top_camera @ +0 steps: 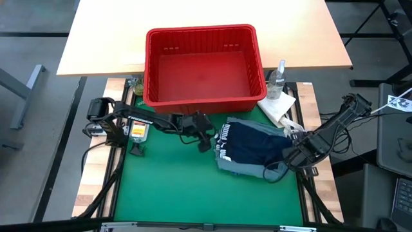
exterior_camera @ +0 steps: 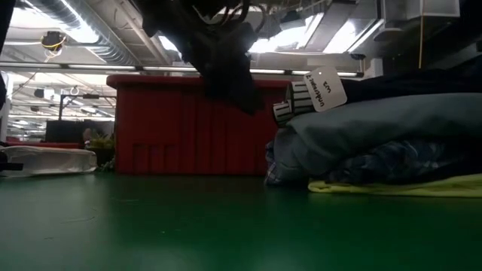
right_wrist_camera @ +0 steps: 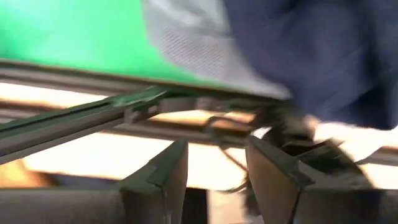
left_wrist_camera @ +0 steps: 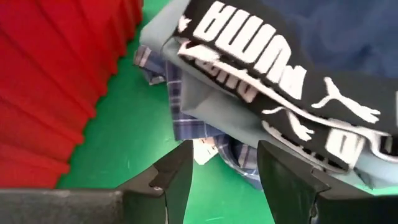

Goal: Fold Laundry from Bin
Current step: Stack the dark blue underwear shorts on top of the blue pants

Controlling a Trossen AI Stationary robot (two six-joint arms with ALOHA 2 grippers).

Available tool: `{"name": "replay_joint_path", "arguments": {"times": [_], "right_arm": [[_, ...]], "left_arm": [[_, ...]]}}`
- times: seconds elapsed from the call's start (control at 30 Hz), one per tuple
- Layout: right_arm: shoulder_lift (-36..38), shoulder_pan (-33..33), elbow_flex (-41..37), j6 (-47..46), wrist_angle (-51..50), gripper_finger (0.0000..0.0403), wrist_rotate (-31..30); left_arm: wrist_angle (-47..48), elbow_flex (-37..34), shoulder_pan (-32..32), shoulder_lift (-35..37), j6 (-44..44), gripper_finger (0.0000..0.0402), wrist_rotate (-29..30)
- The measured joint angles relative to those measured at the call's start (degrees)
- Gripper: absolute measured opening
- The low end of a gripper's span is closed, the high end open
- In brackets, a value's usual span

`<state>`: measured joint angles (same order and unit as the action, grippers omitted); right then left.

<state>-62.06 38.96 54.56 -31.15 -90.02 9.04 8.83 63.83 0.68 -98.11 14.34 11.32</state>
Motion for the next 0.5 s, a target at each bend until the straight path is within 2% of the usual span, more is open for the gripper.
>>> {"name": "replay_joint_path", "arguments": {"times": [0.17,0.3,0.4,0.5], "right_arm": [[0.0,0.0,3.2,-4.1,0.0,0.0159,7.6],[0.0,0.0,8.6,-7.3,0.0,0.0159,7.4],[0.0,0.0,13.8,-10.2,0.0,0.0159,3.2],[0.0,0.0,18.2,-13.4,1.6,0.0159,-7.1]], "left_arm": [[-1.0,0.0,-0.4,3.4,-3.6,0.017,0.0],[-1.3,0.0,-1.1,6.0,-4.0,0.017,0.0],[-4.9,0.1,-2.1,6.5,-2.8,0.017,-0.1],[-9.3,0.1,-3.5,6.5,-2.7,0.017,-2.8]]}}
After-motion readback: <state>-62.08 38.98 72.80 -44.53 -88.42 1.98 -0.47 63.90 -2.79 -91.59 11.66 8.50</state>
